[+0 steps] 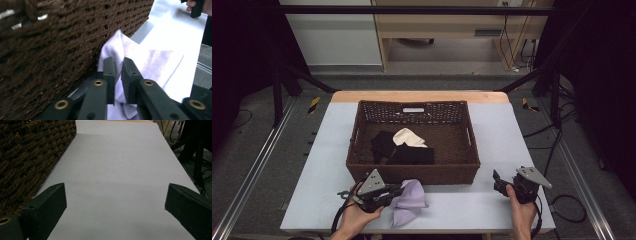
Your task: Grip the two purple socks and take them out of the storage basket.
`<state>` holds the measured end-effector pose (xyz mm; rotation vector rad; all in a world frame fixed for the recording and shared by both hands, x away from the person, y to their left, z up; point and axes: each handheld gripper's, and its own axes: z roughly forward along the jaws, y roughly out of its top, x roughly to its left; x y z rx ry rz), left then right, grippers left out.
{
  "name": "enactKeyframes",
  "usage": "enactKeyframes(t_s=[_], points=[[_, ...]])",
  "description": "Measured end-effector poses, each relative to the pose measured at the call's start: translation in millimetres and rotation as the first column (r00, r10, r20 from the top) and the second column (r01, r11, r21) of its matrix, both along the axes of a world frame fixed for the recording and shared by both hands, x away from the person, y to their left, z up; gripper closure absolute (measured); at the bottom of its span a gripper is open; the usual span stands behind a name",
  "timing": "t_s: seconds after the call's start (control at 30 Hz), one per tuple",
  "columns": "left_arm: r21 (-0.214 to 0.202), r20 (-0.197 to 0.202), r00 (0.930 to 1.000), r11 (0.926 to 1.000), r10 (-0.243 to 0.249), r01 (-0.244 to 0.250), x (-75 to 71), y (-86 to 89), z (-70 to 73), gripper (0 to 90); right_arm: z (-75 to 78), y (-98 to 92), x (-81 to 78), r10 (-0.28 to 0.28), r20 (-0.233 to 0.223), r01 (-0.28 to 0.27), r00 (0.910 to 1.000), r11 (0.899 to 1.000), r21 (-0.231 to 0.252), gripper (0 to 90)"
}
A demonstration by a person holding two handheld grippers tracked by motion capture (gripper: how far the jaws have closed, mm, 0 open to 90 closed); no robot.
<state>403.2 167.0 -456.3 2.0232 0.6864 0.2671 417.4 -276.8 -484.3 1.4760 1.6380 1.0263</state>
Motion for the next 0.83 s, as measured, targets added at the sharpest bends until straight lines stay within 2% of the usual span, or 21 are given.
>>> enactKeyframes(t_s=[0.07, 0.1, 0.27, 0.33, 0.4, 0.63, 0.73, 0.83], points=[[-0.007, -0.003, 1.0, 1.0, 0.005, -0.005, 0.3, 0.8, -1.2, 74.2, 0.1, 0.0, -0.1, 0.001, -0.001, -0.001, 1.0, 1.0, 0.001, 4.3], [-0.01, 0.01, 0.9998, 0.9998, 0.016, -0.015, 0.1, 2.0, -0.9, 74.2, 0.1, 0.0, -0.1, 0.001, 0.001, -0.001, 1.0, 1.0, 0.002, 4.3], [-0.031, 0.023, 0.9986, 0.9984, 0.048, -0.047, -1.5, 11.2, 0.8, 56.2, 0.2, 0.1, -0.4, 0.003, 0.001, -0.003, 1.0, 1.0, 0.005, 4.3], [-0.039, 0.027, 0.9976, 0.9973, 0.063, -0.062, -3.1, 16.9, 1.6, 54.5, 0.2, 0.2, -0.5, 0.002, 0.002, -0.002, 1.0, 1.0, 0.005, 4.3], [-0.045, 0.034, 0.9965, 0.9962, 0.076, -0.075, -5.1, 21.6, 1.8, 48.8, 0.3, 0.2, -0.7, 0.004, 0.002, -0.004, 1.0, 1.0, 0.009, 4.3], [-0.058, 0.042, 0.9901, 0.9896, 0.134, -0.131, -13.5, 43.7, -0.8, 44.1, 0.5, 0.6, -1.1, 0.001, 0.002, -0.001, 1.0, 1.0, 0.009, 4.1], [-0.056, 0.049, 0.9847, 0.9848, 0.167, -0.164, -16.6, 55.3, -4.3, 43.4, 0.4, 0.5, -0.8, 0.003, 0.002, -0.004, 1.0, 1.0, 0.008, 4.1], [-0.051, 0.035, 0.9813, 0.9809, 0.19, -0.188, -18.0, 64.1, -7.8, 44.9, 0.5, 0.6, -0.7, 0.006, 0.0, -0.006, 1.0, 1.0, 0.005, 4.1]])
